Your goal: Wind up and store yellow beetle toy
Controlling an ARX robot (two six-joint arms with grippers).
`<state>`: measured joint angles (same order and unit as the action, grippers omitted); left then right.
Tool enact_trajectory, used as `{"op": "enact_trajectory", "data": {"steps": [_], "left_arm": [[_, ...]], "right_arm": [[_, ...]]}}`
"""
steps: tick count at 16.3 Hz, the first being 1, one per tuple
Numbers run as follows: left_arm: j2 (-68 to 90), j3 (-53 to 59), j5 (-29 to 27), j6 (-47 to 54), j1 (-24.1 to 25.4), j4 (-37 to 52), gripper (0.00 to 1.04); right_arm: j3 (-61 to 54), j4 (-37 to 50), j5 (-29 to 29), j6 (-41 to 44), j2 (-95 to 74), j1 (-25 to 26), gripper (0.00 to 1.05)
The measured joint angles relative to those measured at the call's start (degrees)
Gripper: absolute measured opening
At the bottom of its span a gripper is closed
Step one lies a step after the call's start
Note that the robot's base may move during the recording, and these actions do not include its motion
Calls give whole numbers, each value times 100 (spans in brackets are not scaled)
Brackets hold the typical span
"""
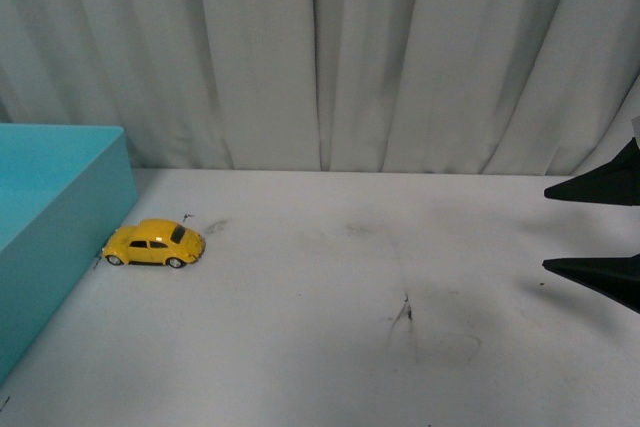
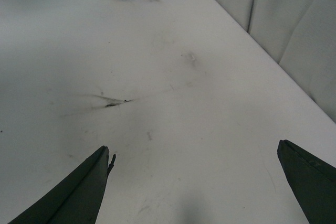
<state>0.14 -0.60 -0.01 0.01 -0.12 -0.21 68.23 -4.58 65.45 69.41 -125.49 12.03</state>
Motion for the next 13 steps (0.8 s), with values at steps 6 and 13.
{"op": "enact_trajectory", "data": {"steps": [6,13], "left_arm": [[0,0,0,0,0,-2,98],[0,0,-2,0,0,0,98]], "right_arm": [[-2841,6516,-4144,-4557,590,-734,68],[-5346,7772,-6227,-6811,3018,-914,2]]}}
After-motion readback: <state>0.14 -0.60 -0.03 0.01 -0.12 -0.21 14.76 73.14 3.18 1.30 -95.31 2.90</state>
